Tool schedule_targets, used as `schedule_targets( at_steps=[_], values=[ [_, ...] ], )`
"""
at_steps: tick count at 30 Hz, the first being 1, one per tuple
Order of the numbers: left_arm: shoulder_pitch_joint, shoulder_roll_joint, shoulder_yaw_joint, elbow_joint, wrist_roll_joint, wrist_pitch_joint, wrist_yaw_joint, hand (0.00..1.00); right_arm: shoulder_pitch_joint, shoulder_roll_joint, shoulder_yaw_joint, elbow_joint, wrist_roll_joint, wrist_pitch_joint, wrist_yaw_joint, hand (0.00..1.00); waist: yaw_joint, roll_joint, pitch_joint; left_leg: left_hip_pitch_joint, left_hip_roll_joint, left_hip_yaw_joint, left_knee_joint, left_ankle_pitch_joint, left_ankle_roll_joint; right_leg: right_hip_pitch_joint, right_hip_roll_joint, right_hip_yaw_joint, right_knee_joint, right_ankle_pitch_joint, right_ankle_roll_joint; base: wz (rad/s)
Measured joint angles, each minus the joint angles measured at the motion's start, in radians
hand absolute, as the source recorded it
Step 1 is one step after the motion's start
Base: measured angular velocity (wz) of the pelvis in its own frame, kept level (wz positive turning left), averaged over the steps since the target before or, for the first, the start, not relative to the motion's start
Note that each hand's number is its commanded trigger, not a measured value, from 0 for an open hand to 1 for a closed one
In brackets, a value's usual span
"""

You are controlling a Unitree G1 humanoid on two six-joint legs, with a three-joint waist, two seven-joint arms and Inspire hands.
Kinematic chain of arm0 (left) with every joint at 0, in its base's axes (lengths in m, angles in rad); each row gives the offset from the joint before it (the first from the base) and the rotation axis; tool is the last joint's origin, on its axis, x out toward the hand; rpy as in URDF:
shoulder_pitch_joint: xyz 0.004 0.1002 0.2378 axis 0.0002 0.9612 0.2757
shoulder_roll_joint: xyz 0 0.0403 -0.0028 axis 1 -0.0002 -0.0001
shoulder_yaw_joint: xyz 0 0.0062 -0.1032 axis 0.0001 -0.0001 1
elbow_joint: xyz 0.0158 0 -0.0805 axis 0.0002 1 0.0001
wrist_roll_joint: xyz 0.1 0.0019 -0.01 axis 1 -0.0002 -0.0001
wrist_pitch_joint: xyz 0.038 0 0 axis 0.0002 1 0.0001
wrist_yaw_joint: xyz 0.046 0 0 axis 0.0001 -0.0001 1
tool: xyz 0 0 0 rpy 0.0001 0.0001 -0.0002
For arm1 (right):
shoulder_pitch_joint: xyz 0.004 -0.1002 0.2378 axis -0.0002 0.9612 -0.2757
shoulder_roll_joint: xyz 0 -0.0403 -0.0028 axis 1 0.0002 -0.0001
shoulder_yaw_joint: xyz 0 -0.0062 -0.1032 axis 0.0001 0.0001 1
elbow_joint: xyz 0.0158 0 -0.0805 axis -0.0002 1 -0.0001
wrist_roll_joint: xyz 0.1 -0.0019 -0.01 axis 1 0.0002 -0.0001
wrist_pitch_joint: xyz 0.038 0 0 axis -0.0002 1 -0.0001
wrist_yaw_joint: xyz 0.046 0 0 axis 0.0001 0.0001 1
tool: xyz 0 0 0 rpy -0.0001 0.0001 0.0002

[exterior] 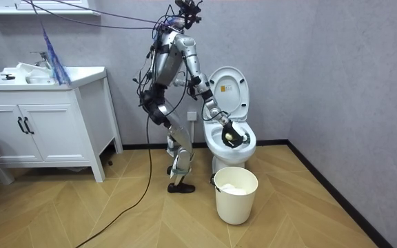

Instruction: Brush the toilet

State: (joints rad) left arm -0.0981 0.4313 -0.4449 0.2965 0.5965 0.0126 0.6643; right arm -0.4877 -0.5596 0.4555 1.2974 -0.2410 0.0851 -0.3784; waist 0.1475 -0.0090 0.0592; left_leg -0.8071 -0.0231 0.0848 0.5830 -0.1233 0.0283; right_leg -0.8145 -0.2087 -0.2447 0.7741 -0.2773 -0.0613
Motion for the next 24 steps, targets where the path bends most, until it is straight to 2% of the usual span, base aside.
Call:
schedule_targets(
  at_steps=[5,6,7,10,12,14,15,17,18,19,20,22,23,24],
  values=[
    [0.054,-0.01,0.003,0.02,0.007,0.001,-0.031,0.0,0.08,0.014,-0.028,-0.011,0.001,0.005,0.007,1.0,0.014,0.001,-0.0006,0.085,-0.004,-0.004,-0.031,-0.007,0.003,0.085,0.004,-0.006,-0.039,-0.001,0.003,-0.05],
    [0.071,-0.02,0.012,0.023,0.006,0.0,-0.042,0.0,0.101,0.017,-0.044,-0.016,-0.01,0.004,0.011,1.0,0.017,0.01,-0.0048,0.102,-0.002,-0.004,-0.03,-0.013,0.003,0.11,0.01,-0.013,-0.055,-0.001,0.005,-0.08],
    [0.089,-0.025,0.012,0.038,0.006,0.0,-0.051,0.0,0.13,0.029,-0.05,-0.015,-0.025,0.004,0.011,1.0,0.019,0.019,-0.011,0.127,0.011,-0.005,-0.03,-0.023,0.001,0.145,0.021,-0.018,-0.077,0.0,0.007,-0.1],
    [0.138,-0.025,0.027,0.064,0.005,-0.011,-0.069,0.0,0.205,0.061,-0.073,-0.032,-0.023,0.003,0.015,1.0,0.018,0.023,-0.0176,0.196,0.012,-0.008,-0.055,-0.04,-0.004,0.22,0.034,-0.021,-0.111,-0.007,0.013,-0.07],
    [0.156,-0.027,0.036,0.085,0.005,-0.02,-0.077,0.0,0.242,0.067,-0.095,-0.048,-0.021,0.002,0.024,1.0,0.017,0.028,-0.022,0.237,0.012,-0.006,-0.077,-0.04,-0.004,0.261,0.036,-0.029,-0.138,-0.007,0.014,-0.02],
    [0.183,-0.027,0.057,0.11,0.004,-0.03,-0.096,0.0,0.294,0.08,-0.126,-0.052,-0.023,-0.002,0.026,1.0,0.008,0.031,-0.0321,0.293,0.012,-0.01,-0.107,-0.039,-0.006,0.321,0.043,-0.034,-0.173,-0.006,0.019,0.05],
    [0.221,-0.029,0.082,0.136,0.001,-0.035,-0.107,0.0,0.328,0.092,-0.138,-0.061,-0.024,-0.004,0.03,1.0,0.003,0.019,-0.043,0.328,0.011,-0.006,-0.131,-0.039,-0.007,0.354,0.045,-0.034,-0.193,-0.008,0.023,-0.04],
    [0.28,-0.032,0.117,0.184,-0.013,-0.041,-0.121,0.0,0.391,0.105,-0.169,-0.09,-0.026,-0.009,0.039,1.0,-0.007,0.019,-0.0487,0.395,0.012,-0.007,-0.162,-0.039,-0.008,0.423,0.052,-0.037,-0.232,-0.008,0.027,-0.06],
    [0.312,-0.04,0.146,0.22,-0.051,-0.036,-0.147,0.0,0.429,0.114,-0.186,-0.101,-0.028,-0.01,0.044,1.0,-0.009,0.017,-0.0546,0.437,0.012,-0.006,-0.184,-0.04,-0.009,0.466,0.057,-0.039,-0.26,-0.008,0.031,-0.04],
    [0.328,-0.047,0.163,0.247,-0.067,-0.031,-0.165,0.0,0.446,0.12,-0.199,-0.101,-0.034,-0.01,0.045,1.0,-0.011,0.017,-0.0562,0.457,0.013,-0.006,-0.192,-0.041,-0.01,0.488,0.059,-0.041,-0.273,-0.007,0.032,-0.04],
    [0.369,-0.067,0.205,0.288,-0.087,-0.013,-0.195,0.0,0.489,0.136,-0.228,-0.121,-0.042,-0.01,0.047,1.0,-0.017,0.015,-0.0568,0.496,0.015,-0.007,-0.21,-0.043,-0.013,0.532,0.068,-0.04,-0.302,-0.006,0.038,0.0],
    [0.467,-0.089,0.279,0.3,-0.1,0.017,-0.241,0.0,0.57,0.176,-0.273,-0.185,-0.044,-0.009,0.057,1.0,-0.034,0.005,-0.0585,0.55,0.02,-0.005,-0.228,-0.048,-0.018,0.601,0.082,-0.046,-0.352,-0.003,0.044,0.04],
    [0.489,-0.096,0.291,0.303,-0.11,0.019,-0.249,0.0,0.584,0.185,-0.285,-0.199,-0.046,-0.009,0.06,1.0,-0.037,0.004,-0.0578,0.562,0.025,-0.005,-0.233,-0.052,-0.018,0.619,0.087,-0.05,-0.365,-0.001,0.046,0.13],
    [0.515,-0.114,0.315,0.32,-0.135,0.021,-0.262,0.0,0.608,0.204,-0.301,-0.22,-0.05,-0.009,0.064,1.0,-0.046,-0.003,-0.0537,0.592,0.026,-0.005,-0.247,-0.054,-0.019,0.653,0.088,-0.062,-0.383,-0.001,0.048,0.19]
  ],
)
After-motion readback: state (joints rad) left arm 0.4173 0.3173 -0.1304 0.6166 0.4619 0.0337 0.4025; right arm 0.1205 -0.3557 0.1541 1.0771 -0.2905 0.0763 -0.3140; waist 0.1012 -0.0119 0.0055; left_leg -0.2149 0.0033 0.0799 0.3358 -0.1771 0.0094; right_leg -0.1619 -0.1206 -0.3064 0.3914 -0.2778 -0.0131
